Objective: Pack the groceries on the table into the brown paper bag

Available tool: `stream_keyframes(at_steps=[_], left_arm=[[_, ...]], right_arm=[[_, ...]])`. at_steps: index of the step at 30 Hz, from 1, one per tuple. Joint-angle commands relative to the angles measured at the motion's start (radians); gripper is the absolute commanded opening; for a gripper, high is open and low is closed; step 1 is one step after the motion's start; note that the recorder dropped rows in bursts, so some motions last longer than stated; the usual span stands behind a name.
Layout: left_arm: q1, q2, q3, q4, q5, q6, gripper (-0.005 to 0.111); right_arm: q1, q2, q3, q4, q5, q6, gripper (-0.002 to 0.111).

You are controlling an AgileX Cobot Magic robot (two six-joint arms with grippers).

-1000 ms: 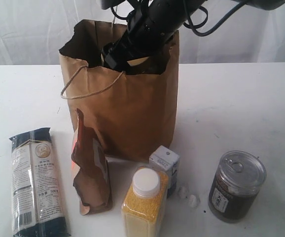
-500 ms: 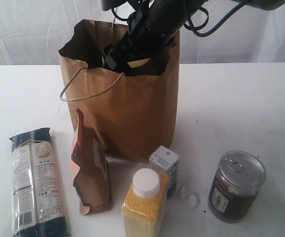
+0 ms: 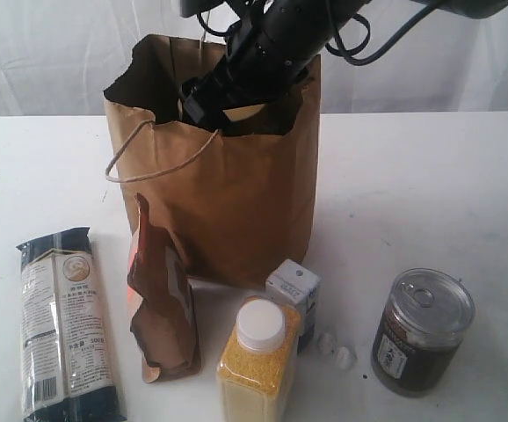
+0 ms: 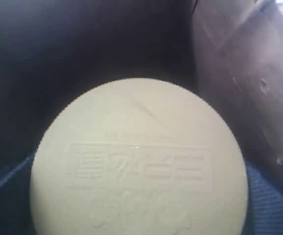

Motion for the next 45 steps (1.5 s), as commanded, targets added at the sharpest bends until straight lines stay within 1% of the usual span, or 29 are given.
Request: stream_keyframes(at_steps=[1,4,6,8,11,14,16,19,22,29,31,33,35,36,37,39,41,45], left_arm=[[-0.006,-0.003,0.006,-0.086,-0.089,-0.064,0.000],[-0.006,-0.003,0.006,-0.110,-0.106,-0.107,0.000],[-0.006,-0.003,0.004,-0.166,-0.109,-0.153,0.000],[-0.010,-0.003,-0.025,-0.182,-0.106,-0.143,0.000],[-0.032,-0.003,-0.101,-0.201,-0.080,-0.020,0.000],[-0.070,0.049,-0.195,-0.291,-0.046,0.130,0.000],[-0.095,0.129,-0.265,-0.361,0.019,0.243,0.000],[-0.127,0.273,-0.397,-0.465,0.112,0.455,0.000],[-0.130,0.437,-0.536,-0.535,0.154,0.639,0.000],[-0.130,0.848,-0.852,-0.622,0.137,0.845,0.000],[-0.130,0.963,-0.919,-0.703,0.135,0.894,0.000],[-0.130,1.059,-0.962,-0.805,0.144,0.984,0.000],[-0.130,1.159,-1.008,-0.968,0.170,1.124,0.000],[-0.130,1.195,-1.026,-1.051,0.191,1.195,0.000],[-0.130,1.245,-1.053,-1.118,0.233,1.311,0.000],[-0.130,1.312,-1.089,-1.205,0.301,1.443,0.000],[-0.139,1.370,-1.126,-1.244,0.341,1.523,0.000],[-0.173,1.473,-1.197,-1.246,0.380,1.618,0.000]], right_arm=[[-0.007,-0.016,-0.007,0.018,-0.024,0.009,0.074],[-0.007,-0.016,-0.007,0.018,-0.024,0.009,0.074],[-0.007,-0.016,-0.007,0.018,-0.024,0.009,0.074],[-0.007,-0.016,-0.007,0.018,-0.016,0.009,0.074],[-0.007,-0.016,-0.007,0.018,-0.002,-0.015,0.074],[-0.007,-0.016,-0.007,0.016,0.004,-0.030,0.074],[-0.007,-0.016,-0.007,0.016,0.006,-0.038,0.074],[-0.007,-0.016,-0.007,0.016,0.001,-0.042,0.074],[-0.007,-0.016,-0.007,0.016,0.003,-0.047,0.074],[-0.007,-0.016,-0.007,0.016,0.038,-0.068,0.074],[-0.007,-0.016,-0.007,0.016,0.047,-0.068,0.074],[-0.007,-0.016,-0.007,0.016,0.051,-0.068,0.074],[-0.007,-0.016,-0.007,0.016,0.055,-0.070,0.074],[-0.007,-0.016,-0.007,0.016,0.055,-0.072,0.074],[-0.007,-0.016,-0.007,0.016,0.054,-0.078,0.074],[-0.007,-0.016,-0.007,0.016,0.054,-0.095,0.074],[-0.007,-0.016,-0.007,0.018,0.048,-0.111,0.074],[-0.007,-0.016,-0.007,0.018,0.026,-0.120,0.074]])
